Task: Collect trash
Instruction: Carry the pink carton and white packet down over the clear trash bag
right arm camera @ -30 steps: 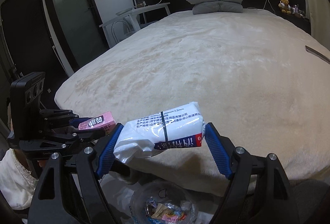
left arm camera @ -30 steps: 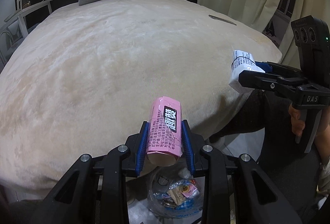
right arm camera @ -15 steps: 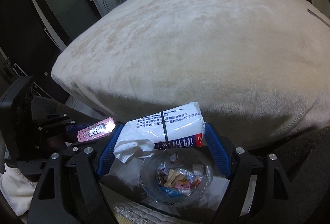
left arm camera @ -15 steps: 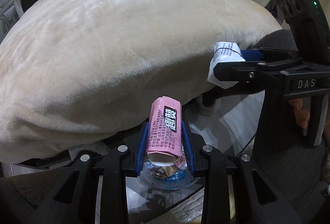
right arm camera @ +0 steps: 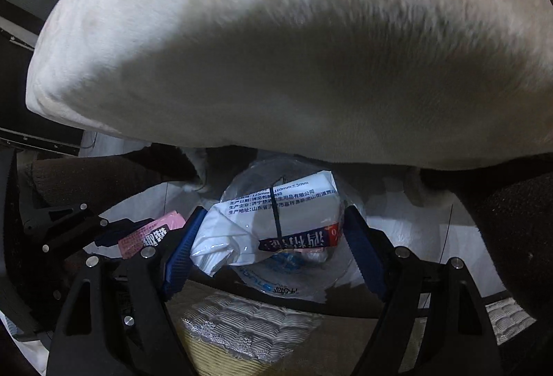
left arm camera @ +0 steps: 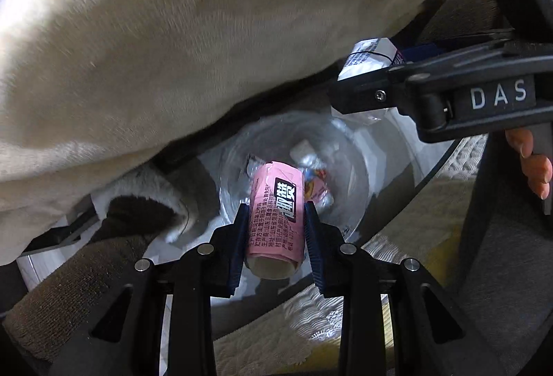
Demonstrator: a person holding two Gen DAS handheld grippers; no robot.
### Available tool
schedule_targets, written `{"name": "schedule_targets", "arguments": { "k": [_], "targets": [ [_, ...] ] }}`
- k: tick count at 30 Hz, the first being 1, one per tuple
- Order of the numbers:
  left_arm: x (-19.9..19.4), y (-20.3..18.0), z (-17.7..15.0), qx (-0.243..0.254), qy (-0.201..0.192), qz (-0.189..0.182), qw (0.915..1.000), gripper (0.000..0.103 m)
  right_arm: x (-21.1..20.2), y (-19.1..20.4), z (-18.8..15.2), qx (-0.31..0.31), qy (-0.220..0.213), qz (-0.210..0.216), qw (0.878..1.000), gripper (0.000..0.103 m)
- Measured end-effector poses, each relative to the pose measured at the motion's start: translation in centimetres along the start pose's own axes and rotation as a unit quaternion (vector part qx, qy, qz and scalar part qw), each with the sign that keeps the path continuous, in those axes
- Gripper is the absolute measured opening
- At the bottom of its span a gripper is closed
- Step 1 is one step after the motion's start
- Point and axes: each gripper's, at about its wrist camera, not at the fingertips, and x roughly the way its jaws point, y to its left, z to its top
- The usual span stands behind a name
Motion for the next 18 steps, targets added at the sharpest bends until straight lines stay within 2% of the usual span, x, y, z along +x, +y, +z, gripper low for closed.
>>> {"name": "schedule_targets", "arguments": {
  "k": [7,10,18],
  "targets": [
    [3.9,1.0,1.1,-0.005,0.057,-0.020,0.9982,0.031,4.0,-2.0,0.3,0.034,0.058,-0.015,0.998,0.079],
    [5.6,1.1,1.6,-0.007,0.070,-0.023,0.9973,0.031,5.6,-2.7,0.5,0.048,0.079,-0.020,0.996,0.078],
    [11.5,1.6,2.2,-0.009,0.136,-0.036,0.9900,0.031,9.8,-4.3,0.2,0.076,0.134,-0.030,0.988,0.078]
  ]
}}
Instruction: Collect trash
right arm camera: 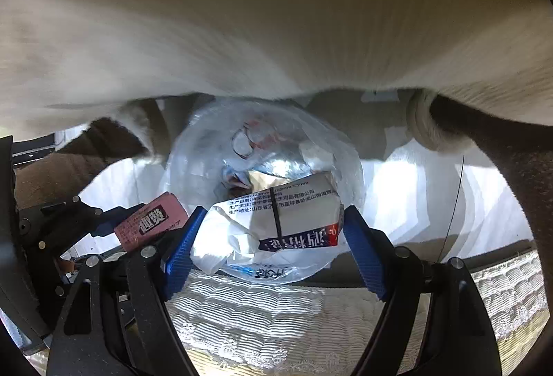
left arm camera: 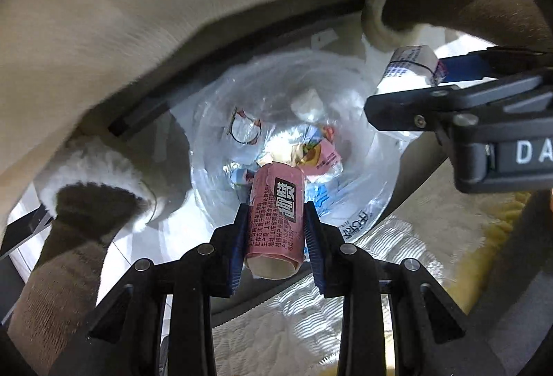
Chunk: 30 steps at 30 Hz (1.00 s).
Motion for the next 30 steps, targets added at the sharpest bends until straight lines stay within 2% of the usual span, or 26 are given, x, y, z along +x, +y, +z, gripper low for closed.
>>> {"name": "schedule_targets", "arguments": {
  "k": [10,12,13,16,22,30],
  "targets": [
    [3.6,0.2,0.9,0.015,0.047,0.001,0.9988,0.033,3.1,-2.0,0.6,0.038,0.040,-0.012,0.998,0.079],
    [4.1,0.3,1.0,0.019,0.049,0.005,0.9986,0.055,3.3,-2.1,0.6,0.038,0.038,-0.013,0.998,0.085],
    [4.2,0.5,0.9,0.018,0.050,0.003,0.9986,0.071,3.3,-2.1,0.5,0.037,0.037,-0.015,0.998,0.087],
    [4.1,0.9,0.7,0.009,0.045,-0.002,0.9989,0.086,3.3,-2.1,0.5,0.038,0.038,-0.015,0.998,0.090],
    [3.0,1.1,0.3,0.004,0.029,-0.002,0.9996,0.094,3.0,-2.0,0.3,0.039,0.042,-0.027,0.998,0.090],
    [0.2,0.5,-0.3,0.016,-0.003,0.007,0.9998,0.095,0.7,-1.5,-0.6,0.037,0.019,-0.038,0.998,0.090]
  ]
}}
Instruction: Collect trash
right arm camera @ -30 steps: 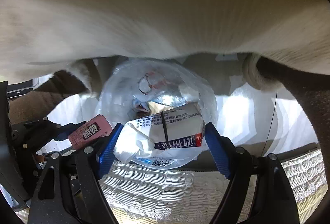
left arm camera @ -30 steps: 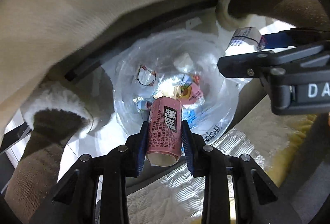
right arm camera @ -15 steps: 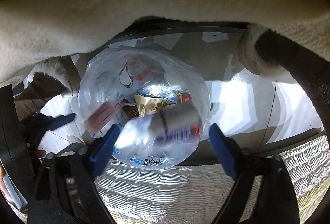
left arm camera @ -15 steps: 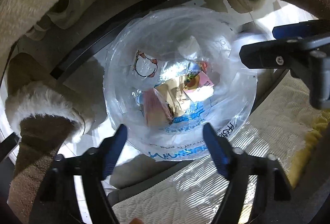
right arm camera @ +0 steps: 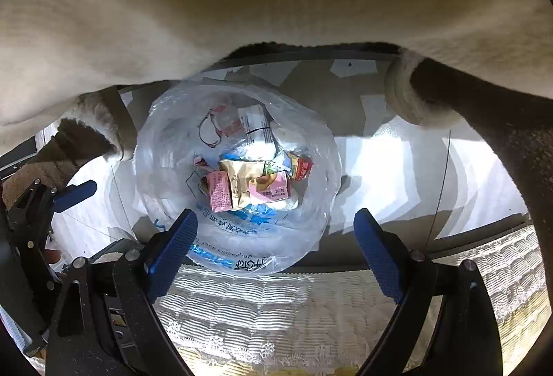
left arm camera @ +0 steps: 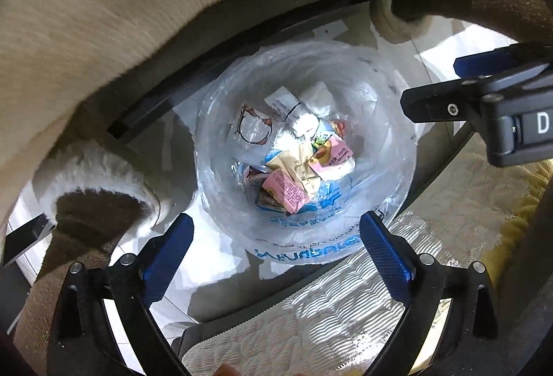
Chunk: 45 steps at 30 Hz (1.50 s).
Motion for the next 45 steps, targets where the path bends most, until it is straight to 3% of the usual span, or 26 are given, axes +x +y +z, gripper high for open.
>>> {"name": "schedule_targets", "arguments": {
  "k": [9,13,17,20,24,31,37,45],
  "targets": [
    [-3.9,-1.0,-1.3,0.016,-0.046,0.000,0.9988,0.095,-4.1,0.7,-1.8,-0.016,-0.063,-0.015,0.998,0.090],
    [-5.6,-1.8,-2.1,0.024,-0.072,0.016,0.9970,0.095,-6.3,1.2,-3.0,-0.027,-0.100,-0.016,0.995,0.090],
    [-7.5,-2.3,-2.9,0.034,-0.101,0.029,0.9939,0.095,-8.8,1.6,-4.3,-0.040,-0.145,-0.024,0.988,0.091],
    [-9.1,-2.7,-3.7,0.041,-0.123,0.034,0.9910,0.095,-10.6,1.7,-5.2,-0.049,-0.176,-0.012,0.983,0.098],
    [-11.6,-3.0,-4.8,0.045,-0.161,0.039,0.9851,0.095,-13.0,1.8,-6.5,-0.063,-0.218,-0.003,0.974,0.098],
    [-16.0,-3.3,-6.4,0.038,-0.237,0.053,0.9692,0.095,-17.4,1.7,-8.9,-0.091,-0.291,0.031,0.952,0.098],
    [-20.1,-3.5,-7.3,0.032,-0.316,0.039,0.9474,0.095,-21.2,1.6,-10.2,-0.113,-0.349,0.053,0.929,0.098],
    [-24.2,-2.6,-7.1,0.018,-0.380,0.028,0.9244,0.095,-25.4,2.0,-10.7,-0.158,-0.398,0.030,0.903,0.098]
  ]
}}
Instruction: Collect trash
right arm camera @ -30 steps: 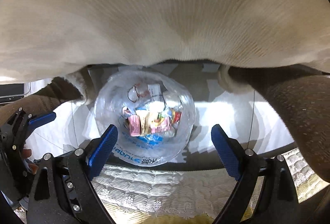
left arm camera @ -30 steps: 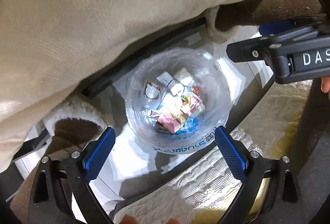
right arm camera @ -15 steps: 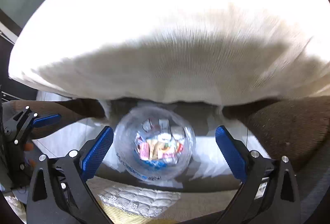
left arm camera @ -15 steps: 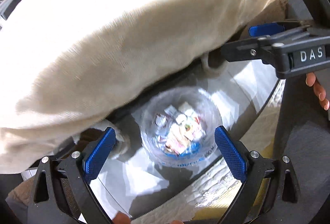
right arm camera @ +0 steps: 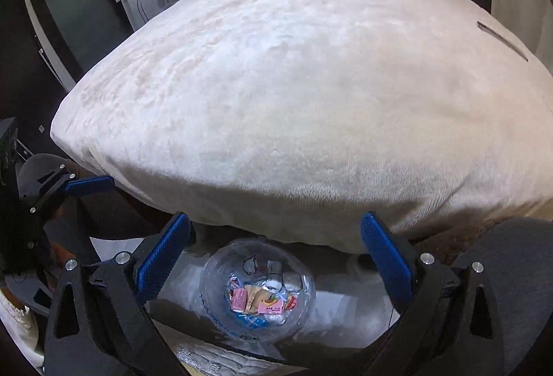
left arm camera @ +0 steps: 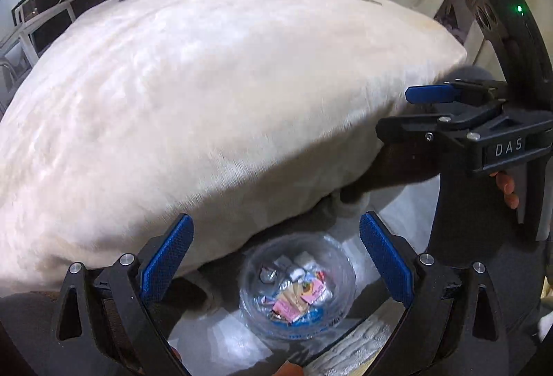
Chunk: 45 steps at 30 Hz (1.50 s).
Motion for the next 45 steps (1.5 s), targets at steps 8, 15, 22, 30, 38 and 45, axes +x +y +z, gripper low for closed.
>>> {"name": "schedule_targets", "arguments": {
  "k": [8,15,22,30,38,45],
  "targets": [
    [-3.5,1.6,4.0,0.005,-0.079,0.013,0.9968,0.095,-3.7,-2.4,4.1,-0.013,-0.076,0.014,0.997,0.098],
    [-6.0,3.3,7.8,0.036,-0.138,0.025,0.9894,0.095,-6.7,-5.1,8.6,-0.026,-0.143,0.015,0.989,0.098],
    [-6.3,6.5,10.8,0.044,-0.179,0.032,0.9824,0.097,-6.8,-7.9,12.8,-0.011,-0.184,0.020,0.983,0.098],
    [-4.6,12.5,12.6,0.006,-0.188,0.045,0.9811,0.097,-4.8,-8.9,15.8,-0.036,-0.220,-0.014,0.975,0.098],
    [-3.6,14.2,12.2,-0.017,-0.175,0.044,0.9834,0.097,-2.8,-8.9,16.0,-0.061,-0.214,-0.017,0.975,0.098],
    [-3.3,13.5,12.0,-0.004,-0.162,0.044,0.9857,0.097,-2.7,-9.5,16.0,-0.046,-0.209,-0.008,0.977,0.098]
  ]
}}
